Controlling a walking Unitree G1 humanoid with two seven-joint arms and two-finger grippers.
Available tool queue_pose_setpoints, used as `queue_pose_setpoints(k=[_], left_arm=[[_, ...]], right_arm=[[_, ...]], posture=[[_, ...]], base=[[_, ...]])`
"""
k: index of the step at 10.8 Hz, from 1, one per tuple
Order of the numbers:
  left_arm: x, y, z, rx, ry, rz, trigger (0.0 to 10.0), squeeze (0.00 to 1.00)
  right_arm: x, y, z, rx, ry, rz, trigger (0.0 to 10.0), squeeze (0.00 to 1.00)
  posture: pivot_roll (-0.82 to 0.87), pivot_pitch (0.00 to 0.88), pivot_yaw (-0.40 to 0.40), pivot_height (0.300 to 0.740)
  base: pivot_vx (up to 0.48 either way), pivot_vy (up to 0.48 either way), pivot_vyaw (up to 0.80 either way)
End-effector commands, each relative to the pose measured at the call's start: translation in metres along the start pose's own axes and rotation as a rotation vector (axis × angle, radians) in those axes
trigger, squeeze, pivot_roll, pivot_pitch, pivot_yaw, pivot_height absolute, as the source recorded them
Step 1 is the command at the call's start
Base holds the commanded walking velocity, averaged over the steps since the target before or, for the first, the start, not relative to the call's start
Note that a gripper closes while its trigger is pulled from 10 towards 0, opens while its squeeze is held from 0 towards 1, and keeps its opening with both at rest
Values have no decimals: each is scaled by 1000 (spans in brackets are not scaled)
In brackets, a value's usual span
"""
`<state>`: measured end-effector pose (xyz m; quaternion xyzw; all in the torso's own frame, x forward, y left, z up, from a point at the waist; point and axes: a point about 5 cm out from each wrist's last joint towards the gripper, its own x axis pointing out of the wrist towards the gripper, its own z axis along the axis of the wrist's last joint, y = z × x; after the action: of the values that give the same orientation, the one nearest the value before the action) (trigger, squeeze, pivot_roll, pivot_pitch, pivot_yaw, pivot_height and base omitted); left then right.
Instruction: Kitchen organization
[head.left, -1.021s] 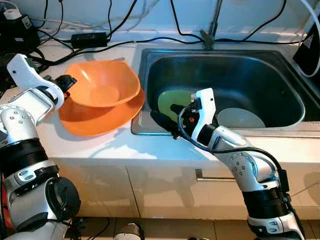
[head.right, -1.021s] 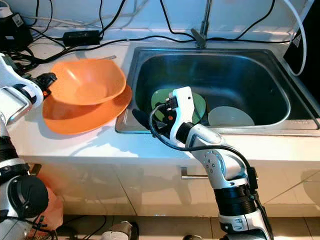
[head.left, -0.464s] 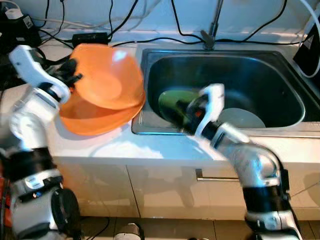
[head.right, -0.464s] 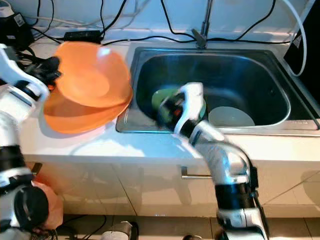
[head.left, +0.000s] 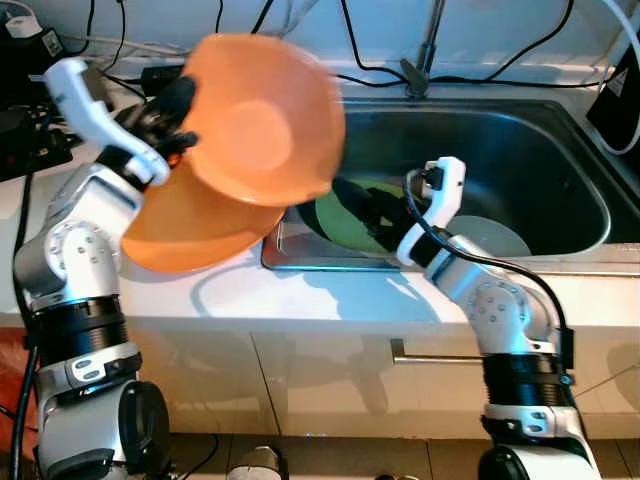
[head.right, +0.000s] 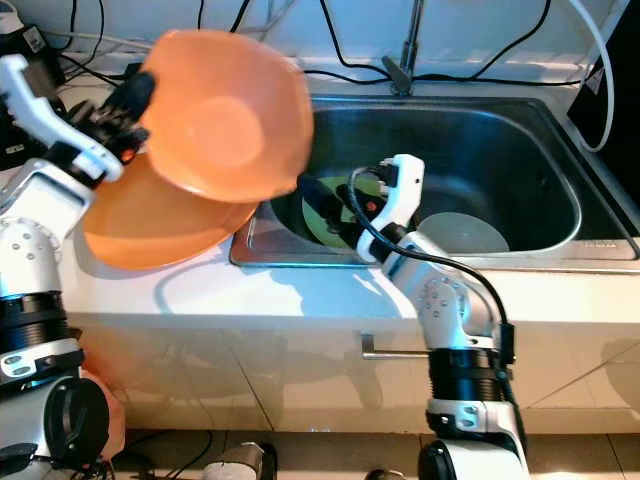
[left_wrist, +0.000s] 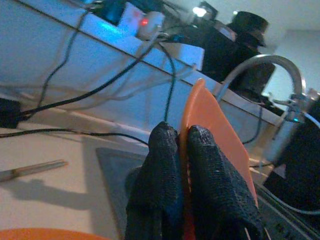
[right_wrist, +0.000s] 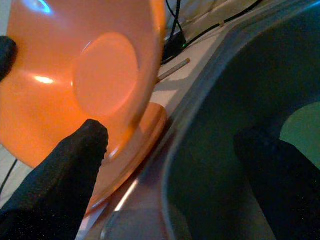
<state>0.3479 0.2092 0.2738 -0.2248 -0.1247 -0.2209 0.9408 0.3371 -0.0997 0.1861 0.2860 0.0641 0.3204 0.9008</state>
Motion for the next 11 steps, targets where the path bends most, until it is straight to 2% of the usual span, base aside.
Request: queue_pose_setpoints(k=[1,4,5,6,10,11], left_arm=[[-1,-7,6,14,-37,-50,0,0],[1,-19,-4,-12,-8,-130,0,0],[1,-22,-6,-17,-2,-148,0,0],[0,-23,-6,-18,-2,-152,0,0],[-2,-25,-4,-23,-1,-175,0,0],[-3,-24,-5,-24,0,-177,0,0]], right_arm=[[4,5,8,3,-37,34,10000,0],[20,11,10,4,-47,85,10000,0],[25,13,13,12,-54,102,1608,0],[27,13,14,14,-56,104,0,0],[33,13,20,46,-50,65,0,0],[34,12,23,81,-42,34,0,0]], posture=[[162,70,31,740],[159,73,26,740],[162,74,23,740],[164,73,22,740],[167,73,21,740],[166,72,21,740]], base=[[0,0,0],[0,0,0],[0,0,0],[0,0,0],[0,0,0],[0,0,0]])
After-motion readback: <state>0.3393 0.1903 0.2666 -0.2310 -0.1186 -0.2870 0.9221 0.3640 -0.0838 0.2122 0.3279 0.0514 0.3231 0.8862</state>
